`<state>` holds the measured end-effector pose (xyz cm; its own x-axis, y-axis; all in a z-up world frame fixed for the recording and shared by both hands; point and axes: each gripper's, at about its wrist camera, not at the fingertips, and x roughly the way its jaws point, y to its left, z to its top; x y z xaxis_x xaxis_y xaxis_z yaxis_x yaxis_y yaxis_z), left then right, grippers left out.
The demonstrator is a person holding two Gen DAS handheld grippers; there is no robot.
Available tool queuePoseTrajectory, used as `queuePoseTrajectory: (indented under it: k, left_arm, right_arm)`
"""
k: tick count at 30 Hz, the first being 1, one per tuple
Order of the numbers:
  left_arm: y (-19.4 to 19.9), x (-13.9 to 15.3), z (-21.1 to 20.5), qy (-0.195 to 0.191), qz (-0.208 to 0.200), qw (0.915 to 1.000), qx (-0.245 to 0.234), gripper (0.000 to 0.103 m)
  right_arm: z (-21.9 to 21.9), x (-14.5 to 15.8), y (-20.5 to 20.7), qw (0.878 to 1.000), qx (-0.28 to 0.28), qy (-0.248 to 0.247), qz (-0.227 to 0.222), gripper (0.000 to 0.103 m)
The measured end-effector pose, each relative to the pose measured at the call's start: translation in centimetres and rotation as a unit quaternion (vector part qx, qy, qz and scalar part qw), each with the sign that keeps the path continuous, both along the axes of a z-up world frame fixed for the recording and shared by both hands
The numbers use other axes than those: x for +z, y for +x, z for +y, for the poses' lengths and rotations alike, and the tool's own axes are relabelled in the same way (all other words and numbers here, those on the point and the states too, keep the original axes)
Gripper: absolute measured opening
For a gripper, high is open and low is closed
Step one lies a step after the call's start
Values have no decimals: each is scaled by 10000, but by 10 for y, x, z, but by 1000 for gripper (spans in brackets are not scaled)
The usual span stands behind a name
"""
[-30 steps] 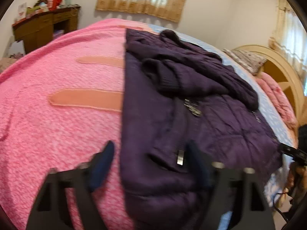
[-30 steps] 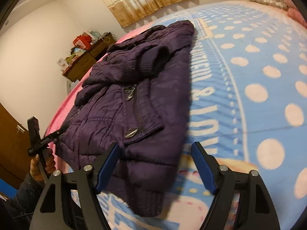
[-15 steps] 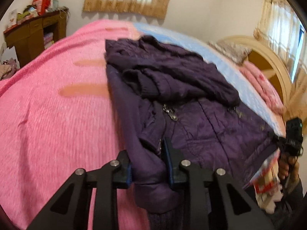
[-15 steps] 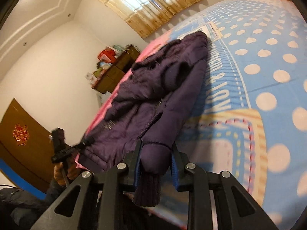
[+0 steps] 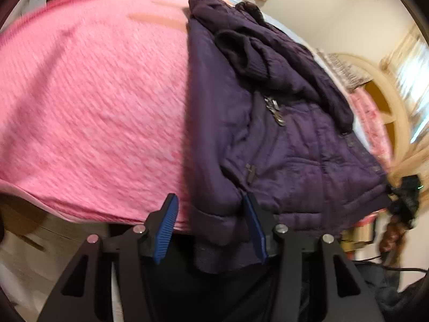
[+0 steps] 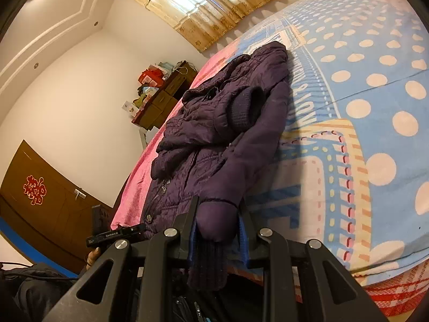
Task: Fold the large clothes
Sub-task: 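Grasp the ribbed hem of the folded jacket with both tools, then lift the ribbed hem with both tools and fold it toward the hood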
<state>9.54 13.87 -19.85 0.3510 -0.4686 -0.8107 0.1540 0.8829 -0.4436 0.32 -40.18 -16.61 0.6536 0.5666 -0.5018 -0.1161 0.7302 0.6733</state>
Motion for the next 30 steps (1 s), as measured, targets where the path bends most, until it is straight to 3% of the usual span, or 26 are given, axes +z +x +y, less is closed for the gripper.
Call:
queuePoseTrajectory:
  k: [2,4,6,11,17,21,23,25,30]
  left_arm:
    - [1,0,-7,-10,-239,9996,-145,45]
    - [-1,3,-18,422,-496,9973,-341,29]
    - [-3,7,-20,518,-626,9958,-412,23]
    - [-8,61,-5,39,-1197,9924,-270,20]
    - [12,115,3,-782,-1501,9852,-281,20]
    - [69,148,3,-1409,-1632,9764,-141,20]
    - [97,157,0,-1478,-1642,9753,-62,20]
    - [143,161,-9,-1608,-1473,9759,25,20]
    - [236,148,-21,-1494,-1089,9825,227,20]
  right_arm:
    - [-1,-2,-1,10000,8,-13,8,25]
    - [-1,-5,-2,10000,-7,-18,55,25]
    - [0,-6,-3,10000,3,-18,77,25]
    - [-1,4,-13,9995,51,289,-119,24]
    - [-4,62,5,9946,142,703,-750,24]
    - [-15,105,62,9879,75,1109,-1081,24]
    - [-22,114,98,9862,-19,1265,-1066,24]
    - [-30,116,138,9857,-166,1390,-943,24]
    - [-49,99,242,9877,-559,1368,-519,24]
